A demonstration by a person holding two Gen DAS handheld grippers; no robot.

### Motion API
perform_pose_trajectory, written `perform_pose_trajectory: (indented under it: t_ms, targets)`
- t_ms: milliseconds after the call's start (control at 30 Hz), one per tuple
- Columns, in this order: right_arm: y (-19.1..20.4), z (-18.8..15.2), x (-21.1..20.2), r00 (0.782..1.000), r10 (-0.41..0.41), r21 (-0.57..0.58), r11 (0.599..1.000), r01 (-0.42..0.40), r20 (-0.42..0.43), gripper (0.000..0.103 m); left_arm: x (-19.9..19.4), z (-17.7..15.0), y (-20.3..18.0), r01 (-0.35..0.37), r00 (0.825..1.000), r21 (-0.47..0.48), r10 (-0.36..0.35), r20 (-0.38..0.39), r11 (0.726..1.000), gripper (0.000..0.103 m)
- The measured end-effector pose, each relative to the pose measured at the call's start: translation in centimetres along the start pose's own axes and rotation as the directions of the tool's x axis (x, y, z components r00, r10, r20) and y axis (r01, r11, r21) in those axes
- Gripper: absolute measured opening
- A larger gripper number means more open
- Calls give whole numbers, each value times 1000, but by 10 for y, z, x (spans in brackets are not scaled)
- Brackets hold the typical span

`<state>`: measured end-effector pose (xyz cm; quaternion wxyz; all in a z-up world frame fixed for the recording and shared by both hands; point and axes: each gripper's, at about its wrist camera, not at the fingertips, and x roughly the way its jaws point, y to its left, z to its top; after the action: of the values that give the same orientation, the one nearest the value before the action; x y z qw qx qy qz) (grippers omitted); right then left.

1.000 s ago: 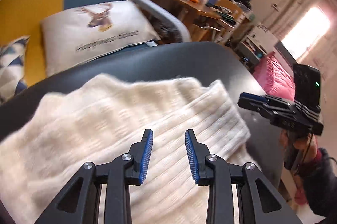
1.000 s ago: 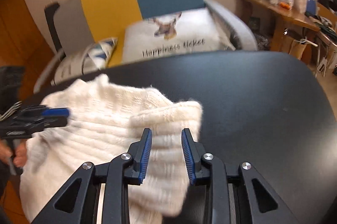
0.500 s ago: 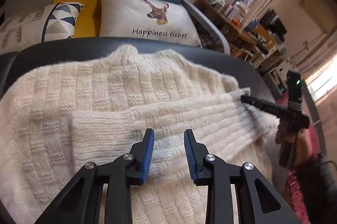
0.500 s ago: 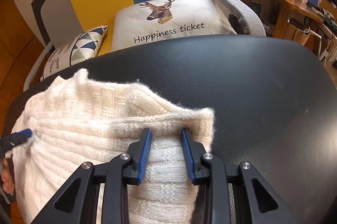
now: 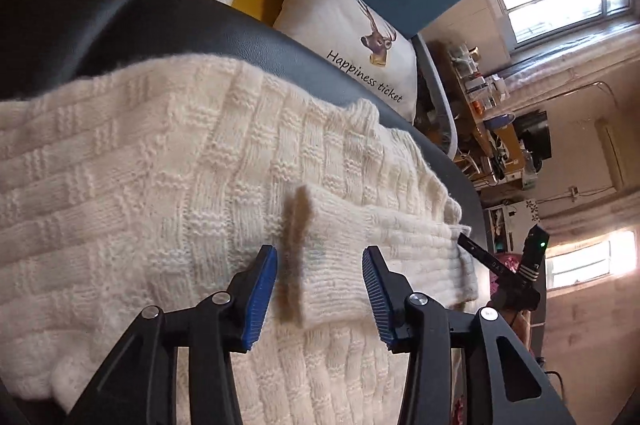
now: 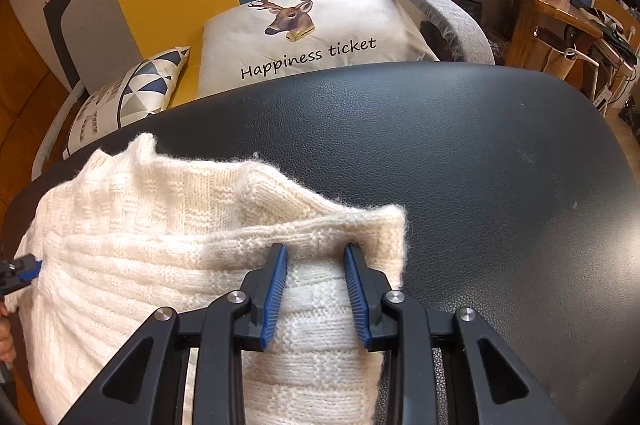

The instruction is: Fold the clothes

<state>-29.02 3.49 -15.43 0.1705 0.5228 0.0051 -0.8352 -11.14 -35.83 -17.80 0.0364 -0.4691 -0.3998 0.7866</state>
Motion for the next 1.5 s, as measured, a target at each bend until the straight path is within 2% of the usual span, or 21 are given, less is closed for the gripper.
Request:
perform_pose_trajectory:
  t_ms: [133, 167, 200, 267, 300, 400, 500, 600, 667, 767, 833, 867, 933, 1000, 1133, 1167, 1233, 1333, 1433, 1500]
  targets:
    - [0, 3, 1, 1000, -3, 5, 1000, 3, -2, 30, 11, 3, -11, -30, 1000, 34, 30, 3, 999, 43]
    - [0, 3, 1, 1000, -7, 4, 1000, 7, -1, 30, 13, 3, -12, -32, 999, 35, 32, 6, 999, 20]
    - [1, 4, 0, 1000, -11, 4, 1000, 11, 2, 30, 15, 4, -13, -33, 999, 32, 33, 0, 999, 6]
    - [3, 5, -3, 1000, -8, -1, 1000, 8, 4, 30, 5, 5, -17, -23, 999, 25, 22, 45, 999, 6]
    - [4, 5, -4, 1000, -1, -6, 1000, 1, 3, 30, -8, 5, -22, 7, 996, 40, -11, 86, 999, 6]
    - [10, 8, -4, 1000, 27, -17, 1000, -27, 8, 30, -52, 4, -41, 39, 976, 83, -56, 212, 996, 6]
    - [21, 10, 2, 1000, 23, -32, 999, -22, 6, 30, -75, 0, -49, -9, 961, 136, -29, 275, 991, 6]
    - [30, 10, 9, 1000, 2, -42, 999, -2, 1, 30, -58, 1, -41, -86, 974, 135, 55, 219, 987, 6]
    - [28, 10, 7, 1000, 16, -28, 999, -15, 6, 30, -46, -1, -29, -118, 976, 103, 96, 197, 988, 6]
    - [17, 10, -7, 997, 81, 20, 996, -82, 18, 30, -28, -3, -11, -168, 974, 58, 157, 161, 984, 6]
    - [6, 5, -25, 985, 166, 63, 984, -168, 42, 30, -17, -4, 1, -202, 971, 29, 196, 136, 979, 6]
    - [-1, 0, -36, 974, 219, 93, 970, -223, 57, 30, -11, -5, 7, -218, 969, 15, 215, 123, 976, 6]
    - [-21, -17, -53, 932, 351, 199, 910, -363, 93, 30, -12, -7, 10, -211, 970, 7, 209, 122, 977, 7]
    - [-40, -39, -64, 880, 451, 316, 822, -474, 146, 31, -13, -7, 11, -209, 971, -5, 208, 121, 978, 8]
    - [-57, -87, -62, 805, 552, 502, 644, -577, 217, 32, -23, -4, 5, -230, 965, -26, 232, 126, 973, 8]
    - [-57, -96, -59, 797, 559, 536, 611, -582, 229, 33, -27, -2, 2, -241, 961, -31, 243, 131, 970, 8]
    - [-56, -109, -51, 796, 553, 590, 566, -576, 247, 37, -37, -1, -4, -306, 936, -32, 307, 171, 952, 8]
    - [-54, -114, -38, 782, 546, 646, 485, -589, 302, 40, -53, -3, -15, -424, 875, -5, 411, 255, 906, 11]
    - [-53, -110, -25, 786, 510, 695, 422, -582, 349, 46, -60, -11, -30, -423, 870, 59, 387, 306, 904, 11]
    - [-52, -108, -22, 797, 463, 717, 392, -576, 387, 47, -47, -18, -42, -419, 884, 147, 365, 291, 896, 14]
